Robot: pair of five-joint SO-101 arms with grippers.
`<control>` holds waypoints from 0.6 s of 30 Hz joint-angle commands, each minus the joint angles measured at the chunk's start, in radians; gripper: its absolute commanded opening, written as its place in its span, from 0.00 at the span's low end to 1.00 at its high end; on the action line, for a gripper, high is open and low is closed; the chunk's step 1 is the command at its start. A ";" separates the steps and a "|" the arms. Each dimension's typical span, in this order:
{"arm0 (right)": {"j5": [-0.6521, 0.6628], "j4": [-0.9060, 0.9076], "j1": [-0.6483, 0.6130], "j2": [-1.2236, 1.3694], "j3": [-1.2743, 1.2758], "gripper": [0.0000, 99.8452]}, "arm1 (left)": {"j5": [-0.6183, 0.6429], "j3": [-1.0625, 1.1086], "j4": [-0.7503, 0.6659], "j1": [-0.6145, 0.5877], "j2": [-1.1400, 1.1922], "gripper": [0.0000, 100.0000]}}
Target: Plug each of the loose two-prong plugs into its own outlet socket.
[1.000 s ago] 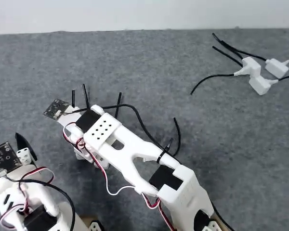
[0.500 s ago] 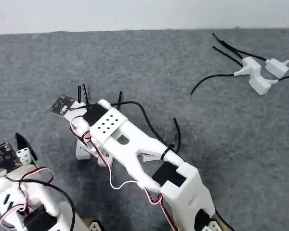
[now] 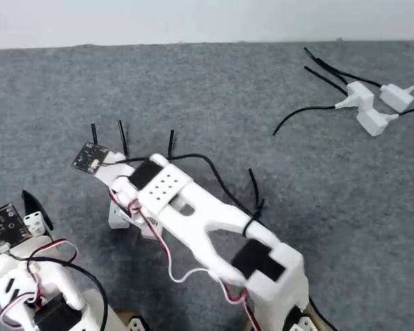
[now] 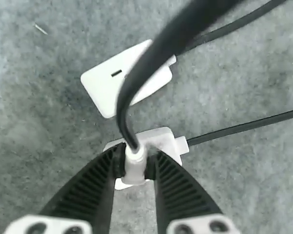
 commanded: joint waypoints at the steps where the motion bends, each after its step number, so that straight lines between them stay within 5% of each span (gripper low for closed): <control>1: 0.015 -0.088 0.028 -0.127 0.163 0.01 | -0.009 -0.005 -0.034 -0.002 -0.014 0.20; 18: 0.017 -0.148 0.127 -0.344 0.454 0.01 | -0.009 0.010 -0.046 -0.002 -0.014 0.20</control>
